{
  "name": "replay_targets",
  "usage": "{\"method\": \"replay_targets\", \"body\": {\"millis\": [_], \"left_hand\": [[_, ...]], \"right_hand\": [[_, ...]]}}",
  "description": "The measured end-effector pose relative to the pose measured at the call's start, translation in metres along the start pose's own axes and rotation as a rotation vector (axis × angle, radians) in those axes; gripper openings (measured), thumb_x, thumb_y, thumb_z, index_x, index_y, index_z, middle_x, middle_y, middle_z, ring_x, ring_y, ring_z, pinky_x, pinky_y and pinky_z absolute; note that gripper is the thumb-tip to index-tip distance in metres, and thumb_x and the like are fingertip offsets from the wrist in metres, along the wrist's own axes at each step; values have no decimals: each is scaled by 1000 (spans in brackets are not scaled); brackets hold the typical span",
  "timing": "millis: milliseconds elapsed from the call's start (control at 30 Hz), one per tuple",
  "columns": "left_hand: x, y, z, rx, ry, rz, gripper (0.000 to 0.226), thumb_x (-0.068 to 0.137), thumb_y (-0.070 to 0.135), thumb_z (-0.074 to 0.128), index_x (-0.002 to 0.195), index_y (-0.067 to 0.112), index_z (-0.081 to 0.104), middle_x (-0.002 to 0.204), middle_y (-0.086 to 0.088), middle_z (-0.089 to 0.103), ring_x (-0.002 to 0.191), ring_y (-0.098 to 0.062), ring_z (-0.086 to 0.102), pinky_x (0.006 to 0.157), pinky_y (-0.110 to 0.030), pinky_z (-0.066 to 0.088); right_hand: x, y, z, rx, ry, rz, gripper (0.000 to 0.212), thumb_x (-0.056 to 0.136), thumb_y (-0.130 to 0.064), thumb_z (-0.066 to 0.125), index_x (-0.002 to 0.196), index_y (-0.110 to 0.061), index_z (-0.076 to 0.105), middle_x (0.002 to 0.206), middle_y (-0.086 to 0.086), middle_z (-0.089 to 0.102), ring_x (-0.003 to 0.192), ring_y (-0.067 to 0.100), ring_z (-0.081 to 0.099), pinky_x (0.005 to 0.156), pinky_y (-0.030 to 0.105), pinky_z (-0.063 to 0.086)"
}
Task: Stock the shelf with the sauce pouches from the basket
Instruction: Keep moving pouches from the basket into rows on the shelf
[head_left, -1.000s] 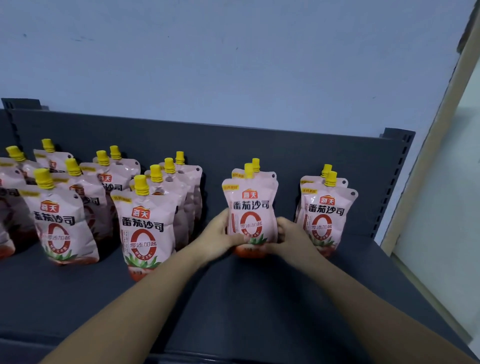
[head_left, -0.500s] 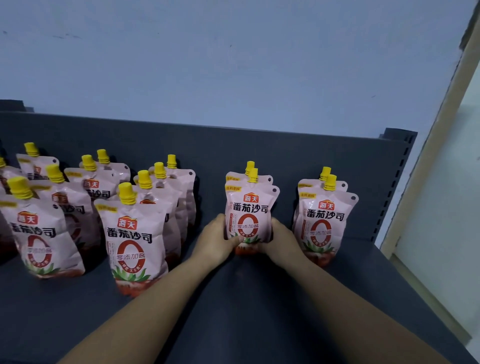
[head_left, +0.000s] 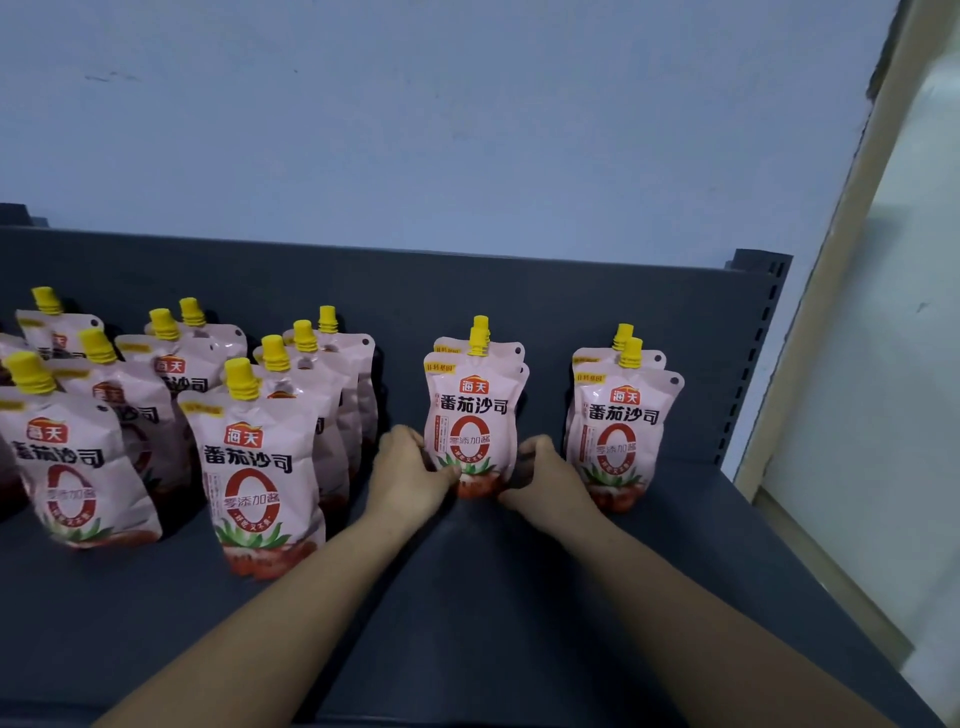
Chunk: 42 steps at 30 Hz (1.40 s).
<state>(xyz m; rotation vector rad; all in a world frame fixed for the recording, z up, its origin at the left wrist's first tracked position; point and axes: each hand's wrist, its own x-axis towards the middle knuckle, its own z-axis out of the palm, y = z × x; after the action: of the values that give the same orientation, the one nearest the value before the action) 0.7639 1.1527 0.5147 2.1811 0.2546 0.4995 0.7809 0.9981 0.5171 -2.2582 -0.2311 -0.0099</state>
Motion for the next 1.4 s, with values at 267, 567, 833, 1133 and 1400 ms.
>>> {"method": "replay_targets", "body": {"millis": [267,567,833,1133,1400], "left_hand": [[-28,51,27,-116,-150,204,13,81,8,57,78,19,52,70,4,57,71,-17,54,67,-34,48],[-32,70,103,-320,-467,16,54,79,6,68,126,12,42,128,-2,57,117,-18,54,93,-27,43],[-31,72,86,-456,-454,105,33,84,10,67,111,10,48,112,-2,63,103,-14,60,75,-18,52],[-25,133,44,-681,-405,15,15,94,29,52,100,16,57,102,-5,68,92,-19,66,81,-35,54],[-33,140,17,-695,-712,137,16,85,20,66,101,18,65,89,3,75,81,-8,70,69,-19,55]], "right_hand": [[-29,30,-76,-64,94,109,7,84,-19,60,78,-16,63,80,5,71,71,21,69,67,33,56],[-29,82,-92,214,196,200,60,80,-12,68,132,-8,37,125,4,55,114,20,53,97,36,45],[-25,60,-95,348,309,4,17,88,-11,60,102,-12,51,107,5,63,97,20,62,79,31,53],[-41,10,-126,734,50,-301,66,79,-13,68,130,-39,35,116,-11,65,105,7,65,83,22,54],[-47,16,-136,688,-55,-311,60,66,2,51,116,-29,60,117,2,66,104,19,65,88,35,54]]}}
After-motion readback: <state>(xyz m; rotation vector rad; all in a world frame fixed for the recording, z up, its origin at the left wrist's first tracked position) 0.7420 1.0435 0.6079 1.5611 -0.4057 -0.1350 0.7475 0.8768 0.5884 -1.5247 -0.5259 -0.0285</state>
